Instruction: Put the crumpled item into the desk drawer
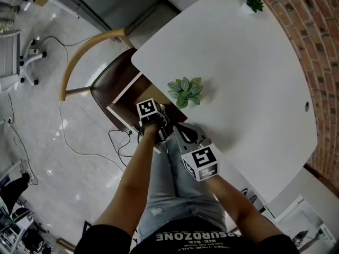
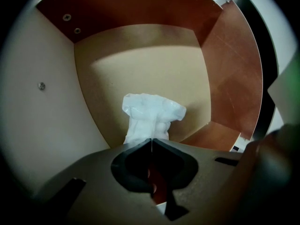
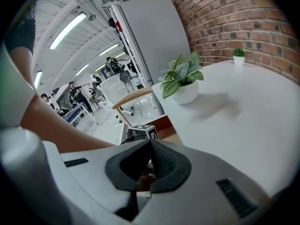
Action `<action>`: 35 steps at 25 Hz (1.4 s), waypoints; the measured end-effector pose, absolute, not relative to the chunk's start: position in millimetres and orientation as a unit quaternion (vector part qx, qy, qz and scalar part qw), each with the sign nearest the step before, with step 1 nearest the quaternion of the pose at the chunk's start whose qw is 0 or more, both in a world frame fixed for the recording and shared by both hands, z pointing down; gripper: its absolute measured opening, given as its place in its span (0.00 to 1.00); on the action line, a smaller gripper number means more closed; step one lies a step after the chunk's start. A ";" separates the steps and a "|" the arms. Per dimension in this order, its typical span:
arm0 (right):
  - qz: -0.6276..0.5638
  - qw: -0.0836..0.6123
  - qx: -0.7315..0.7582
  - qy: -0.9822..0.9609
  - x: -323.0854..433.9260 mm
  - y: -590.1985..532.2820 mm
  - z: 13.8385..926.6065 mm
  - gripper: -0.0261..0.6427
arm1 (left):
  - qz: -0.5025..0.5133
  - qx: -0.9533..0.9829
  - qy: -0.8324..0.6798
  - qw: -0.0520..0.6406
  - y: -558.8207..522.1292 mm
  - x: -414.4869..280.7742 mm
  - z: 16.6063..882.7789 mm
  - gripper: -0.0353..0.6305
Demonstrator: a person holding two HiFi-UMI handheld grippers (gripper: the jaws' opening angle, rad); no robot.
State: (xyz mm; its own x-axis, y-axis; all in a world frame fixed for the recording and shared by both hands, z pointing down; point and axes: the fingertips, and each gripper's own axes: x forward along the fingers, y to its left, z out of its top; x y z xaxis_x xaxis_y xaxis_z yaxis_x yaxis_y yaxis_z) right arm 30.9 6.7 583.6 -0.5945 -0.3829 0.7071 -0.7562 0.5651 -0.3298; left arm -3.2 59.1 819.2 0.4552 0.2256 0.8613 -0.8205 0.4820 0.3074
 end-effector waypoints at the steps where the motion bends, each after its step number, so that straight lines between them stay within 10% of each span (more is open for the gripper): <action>1: 0.318 0.294 0.342 -0.834 31.2 7.0 583.5 0.04 | 0.344 0.376 -0.392 0.766 60.8 -3.0 819.9 0.06; 35: 0.317 0.294 0.358 -0.827 34.4 13.3 588.7 0.04 | 0.339 0.409 -0.363 0.766 58.5 7.0 831.1 0.11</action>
State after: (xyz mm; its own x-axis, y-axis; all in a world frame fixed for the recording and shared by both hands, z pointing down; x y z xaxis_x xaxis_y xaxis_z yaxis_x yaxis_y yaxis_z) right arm 34.4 13.3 588.7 -0.5702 -0.4061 0.7141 -0.7793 0.5425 -0.3138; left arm 7.0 58.5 831.1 0.5063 0.2229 0.8331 -0.8161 0.4360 0.3793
